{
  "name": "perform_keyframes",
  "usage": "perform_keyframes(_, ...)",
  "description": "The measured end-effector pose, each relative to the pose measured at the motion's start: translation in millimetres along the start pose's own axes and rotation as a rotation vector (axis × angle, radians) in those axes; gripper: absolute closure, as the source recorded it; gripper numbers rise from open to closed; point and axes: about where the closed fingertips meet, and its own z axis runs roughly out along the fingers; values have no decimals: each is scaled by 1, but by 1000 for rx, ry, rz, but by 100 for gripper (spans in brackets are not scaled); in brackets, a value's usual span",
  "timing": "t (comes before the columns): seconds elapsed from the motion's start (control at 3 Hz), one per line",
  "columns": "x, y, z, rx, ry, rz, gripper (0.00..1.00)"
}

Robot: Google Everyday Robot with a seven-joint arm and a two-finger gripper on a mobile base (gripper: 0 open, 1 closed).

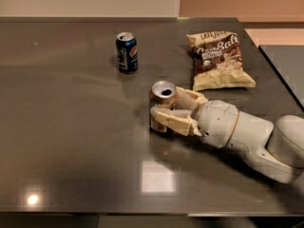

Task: Place orange can upright

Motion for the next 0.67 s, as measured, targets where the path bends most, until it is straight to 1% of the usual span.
perform_keyframes(0.33, -1, 1, 2, -4, 0, -1, 0)
perform_keyframes(0.67, -1, 1, 2, -4, 0, -1, 0)
